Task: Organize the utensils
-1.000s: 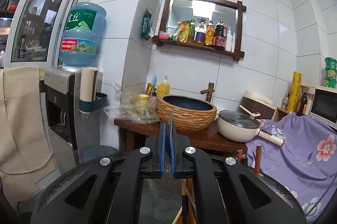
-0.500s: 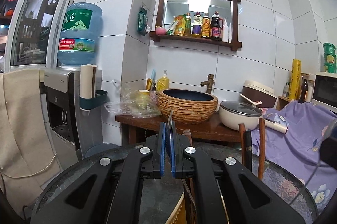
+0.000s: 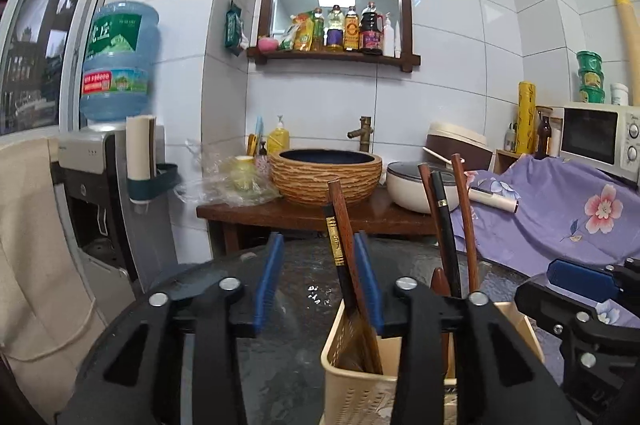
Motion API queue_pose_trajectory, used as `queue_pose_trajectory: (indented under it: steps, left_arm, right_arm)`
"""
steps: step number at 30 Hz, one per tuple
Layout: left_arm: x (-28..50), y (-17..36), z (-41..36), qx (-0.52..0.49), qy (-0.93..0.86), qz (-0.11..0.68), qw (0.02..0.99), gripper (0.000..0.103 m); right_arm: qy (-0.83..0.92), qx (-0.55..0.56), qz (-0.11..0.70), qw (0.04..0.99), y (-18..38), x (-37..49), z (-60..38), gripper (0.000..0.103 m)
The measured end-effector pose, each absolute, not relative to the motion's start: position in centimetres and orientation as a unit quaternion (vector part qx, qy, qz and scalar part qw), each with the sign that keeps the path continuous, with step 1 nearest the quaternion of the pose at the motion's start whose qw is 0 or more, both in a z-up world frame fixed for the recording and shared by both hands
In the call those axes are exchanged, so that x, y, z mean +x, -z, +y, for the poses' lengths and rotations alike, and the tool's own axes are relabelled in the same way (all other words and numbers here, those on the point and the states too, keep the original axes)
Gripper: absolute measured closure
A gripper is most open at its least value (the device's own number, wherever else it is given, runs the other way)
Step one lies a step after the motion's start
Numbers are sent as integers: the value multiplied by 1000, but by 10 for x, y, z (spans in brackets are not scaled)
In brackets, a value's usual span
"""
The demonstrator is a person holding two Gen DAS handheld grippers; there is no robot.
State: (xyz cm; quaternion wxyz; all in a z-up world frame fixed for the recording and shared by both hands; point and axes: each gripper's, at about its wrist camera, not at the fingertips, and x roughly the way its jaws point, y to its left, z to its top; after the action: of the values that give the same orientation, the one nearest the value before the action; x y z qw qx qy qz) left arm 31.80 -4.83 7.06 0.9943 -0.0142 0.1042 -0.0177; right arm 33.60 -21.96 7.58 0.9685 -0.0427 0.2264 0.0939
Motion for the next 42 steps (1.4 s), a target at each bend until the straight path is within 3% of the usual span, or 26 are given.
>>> queue_pose_trajectory:
  steps: [2,7,14,17,20,23,32,34,42]
  left_arm:
    - [315,-70,-47,-13,27,109,994,59]
    - [303,-67,-38,-25,35,111,993,52]
    - [283,-62,-31,-22,48,130,990,32]
    - [271,-61,-27,-22,56,149,987,22]
    - [259,-60,-23,-19,64,167,984,13]
    - [244,-57,-22,-9,71,184,980,7]
    - [197,-34,-17,7,89,229,969,7]
    - [188,-27,-17,7,91,238,967,7]
    - [156,3,-9,-10,96,285,954,7]
  right_arm:
    - [-95,-39,229,968,-71,335,-220,52]
    - [-95,-25,229,968,-64,329,-226,52]
    - [-94,-30,224,970,-60,307,-225,48]
    - [-79,-43,218,972,-59,290,-225,36]
    - [-82,-44,209,973,-61,271,-226,35]
    - [-83,-46,207,974,-59,253,-225,26]
    - [-95,-36,208,973,-40,199,-230,21]
    - [-98,-33,208,973,-34,187,-232,15]
    - [-110,-30,191,975,-9,132,-236,8]
